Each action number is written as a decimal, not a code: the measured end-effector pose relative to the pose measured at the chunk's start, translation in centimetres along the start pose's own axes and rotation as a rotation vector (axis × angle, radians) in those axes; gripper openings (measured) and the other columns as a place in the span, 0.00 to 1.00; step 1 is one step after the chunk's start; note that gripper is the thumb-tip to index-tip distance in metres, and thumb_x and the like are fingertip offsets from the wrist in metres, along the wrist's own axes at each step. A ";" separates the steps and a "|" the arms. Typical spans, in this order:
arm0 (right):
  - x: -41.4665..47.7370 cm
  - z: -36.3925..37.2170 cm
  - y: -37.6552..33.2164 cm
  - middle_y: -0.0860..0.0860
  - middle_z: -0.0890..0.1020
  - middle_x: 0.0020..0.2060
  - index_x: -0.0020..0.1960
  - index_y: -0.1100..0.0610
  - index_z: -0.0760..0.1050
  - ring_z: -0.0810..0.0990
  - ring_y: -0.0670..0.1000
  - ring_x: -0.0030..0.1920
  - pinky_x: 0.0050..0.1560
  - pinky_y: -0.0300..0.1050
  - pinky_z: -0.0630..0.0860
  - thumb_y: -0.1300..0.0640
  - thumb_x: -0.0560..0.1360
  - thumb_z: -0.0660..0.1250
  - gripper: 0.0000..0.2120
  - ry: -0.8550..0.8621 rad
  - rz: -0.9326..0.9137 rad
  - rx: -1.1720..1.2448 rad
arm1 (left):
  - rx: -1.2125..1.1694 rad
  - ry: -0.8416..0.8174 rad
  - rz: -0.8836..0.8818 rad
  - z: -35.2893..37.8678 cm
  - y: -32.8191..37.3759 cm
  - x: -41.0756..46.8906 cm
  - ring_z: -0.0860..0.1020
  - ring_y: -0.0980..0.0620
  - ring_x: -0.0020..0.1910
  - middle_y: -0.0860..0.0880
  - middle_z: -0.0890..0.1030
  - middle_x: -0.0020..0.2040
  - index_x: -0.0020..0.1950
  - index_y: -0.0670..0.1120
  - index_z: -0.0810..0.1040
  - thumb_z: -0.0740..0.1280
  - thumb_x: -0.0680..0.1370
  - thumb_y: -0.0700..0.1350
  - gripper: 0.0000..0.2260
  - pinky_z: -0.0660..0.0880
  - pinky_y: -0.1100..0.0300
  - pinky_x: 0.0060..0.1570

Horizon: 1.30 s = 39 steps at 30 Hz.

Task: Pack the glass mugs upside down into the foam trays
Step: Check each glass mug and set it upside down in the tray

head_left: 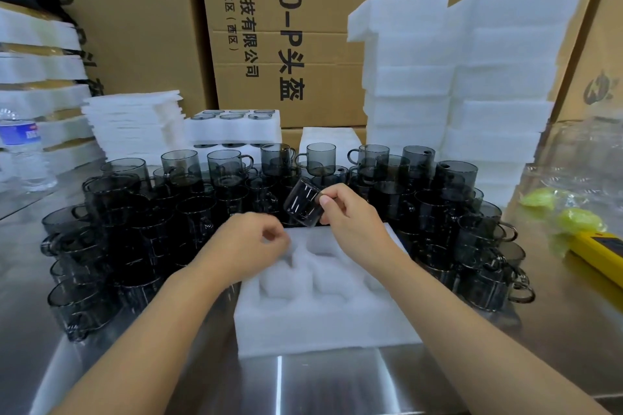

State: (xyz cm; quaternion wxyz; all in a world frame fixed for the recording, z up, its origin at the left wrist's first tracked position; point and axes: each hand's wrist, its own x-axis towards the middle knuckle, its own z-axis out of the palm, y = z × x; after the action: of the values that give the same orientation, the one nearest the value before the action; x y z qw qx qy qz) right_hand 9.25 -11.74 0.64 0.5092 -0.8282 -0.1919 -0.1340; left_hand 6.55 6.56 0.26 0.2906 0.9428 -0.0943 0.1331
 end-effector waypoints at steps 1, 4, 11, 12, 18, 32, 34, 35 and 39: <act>-0.1 0.0 0.1 0.50 0.80 0.39 0.44 0.46 0.72 0.75 0.45 0.38 0.35 0.29 0.68 0.53 0.80 0.57 0.08 0.011 0.001 0.032 | -0.025 0.164 -0.020 0.1 0.4 0.1 0.78 0.59 0.39 0.57 0.82 0.36 0.38 0.53 0.80 0.67 0.75 0.46 0.06 0.70 0.70 0.37; -0.2 0.2 0.2 0.49 0.80 0.39 0.45 0.47 0.73 0.75 0.44 0.40 0.37 0.29 0.68 0.53 0.80 0.57 0.08 0.046 -0.010 0.071 | -0.406 0.464 -0.186 0.3 1.7 0.9 0.80 0.54 0.40 0.52 0.81 0.39 0.41 0.49 0.77 0.64 0.77 0.48 0.06 0.77 0.62 0.35; -1.4 1.4 0.3 0.47 0.76 0.44 0.50 0.53 0.75 0.72 0.43 0.44 0.46 0.41 0.70 0.58 0.79 0.59 0.06 0.059 -0.218 -0.099 | -1.012 0.109 -0.331 2.5 3.1 2.2 0.84 0.48 0.46 0.44 0.80 0.55 0.69 0.48 0.68 0.68 0.75 0.54 0.25 0.82 0.51 0.43; -1.4 1.3 0.3 0.47 0.77 0.43 0.50 0.52 0.75 0.73 0.43 0.43 0.46 0.41 0.71 0.58 0.78 0.60 0.05 0.069 -0.224 -0.088 | -1.070 0.098 -0.321 2.7 2.9 2.1 0.84 0.47 0.46 0.43 0.81 0.54 0.69 0.48 0.69 0.69 0.75 0.52 0.24 0.82 0.51 0.43; -1.7 1.3 0.6 0.45 0.76 0.41 0.64 0.44 0.68 0.76 0.43 0.43 0.46 0.42 0.75 0.51 0.70 0.72 0.25 0.070 -0.125 0.064 | -1.161 0.148 -0.238 2.7 2.5 1.2 0.84 0.49 0.44 0.42 0.82 0.53 0.66 0.51 0.72 0.68 0.76 0.44 0.19 0.79 0.59 0.35; -1.6 1.4 0.8 0.44 0.74 0.54 0.59 0.41 0.72 0.76 0.44 0.47 0.54 0.50 0.76 0.44 0.61 0.76 0.28 -0.116 -0.193 -0.093 | -1.250 0.115 -0.019 2.1 0.4 -0.3 0.83 0.49 0.48 0.45 0.84 0.50 0.55 0.51 0.82 0.60 0.77 0.33 0.17 0.79 0.60 0.43; -1.6 1.4 0.8 0.42 0.73 0.53 0.59 0.40 0.72 0.76 0.43 0.46 0.54 0.48 0.76 0.46 0.62 0.77 0.27 -0.113 -0.193 -0.082 | -1.271 0.109 -0.011 2.2 0.3 -0.3 0.83 0.49 0.48 0.45 0.84 0.50 0.55 0.51 0.82 0.60 0.77 0.33 0.17 0.79 0.61 0.43; -1.6 1.3 0.8 0.40 0.73 0.53 0.58 0.39 0.71 0.76 0.43 0.45 0.54 0.47 0.76 0.46 0.62 0.78 0.27 -0.112 -0.192 -0.081 | -1.278 0.107 -0.008 2.1 0.3 -0.3 0.83 0.49 0.49 0.44 0.84 0.51 0.55 0.51 0.82 0.60 0.77 0.33 0.18 0.79 0.61 0.43; -1.9 1.1 0.8 0.37 0.68 0.55 0.62 0.29 0.60 0.76 0.41 0.46 0.51 0.44 0.76 0.46 0.61 0.78 0.38 -0.090 -0.225 -0.104 | -1.256 0.079 0.029 2.1 0.3 -0.5 0.81 0.47 0.56 0.44 0.82 0.57 0.58 0.50 0.80 0.59 0.78 0.32 0.18 0.78 0.60 0.46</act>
State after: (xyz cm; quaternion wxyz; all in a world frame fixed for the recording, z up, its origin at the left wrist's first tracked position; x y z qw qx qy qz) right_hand 7.94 -11.40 -1.34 0.4380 -0.8320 -0.2990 -0.1627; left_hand 6.41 5.16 -1.42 0.7905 0.5851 -0.1564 0.0909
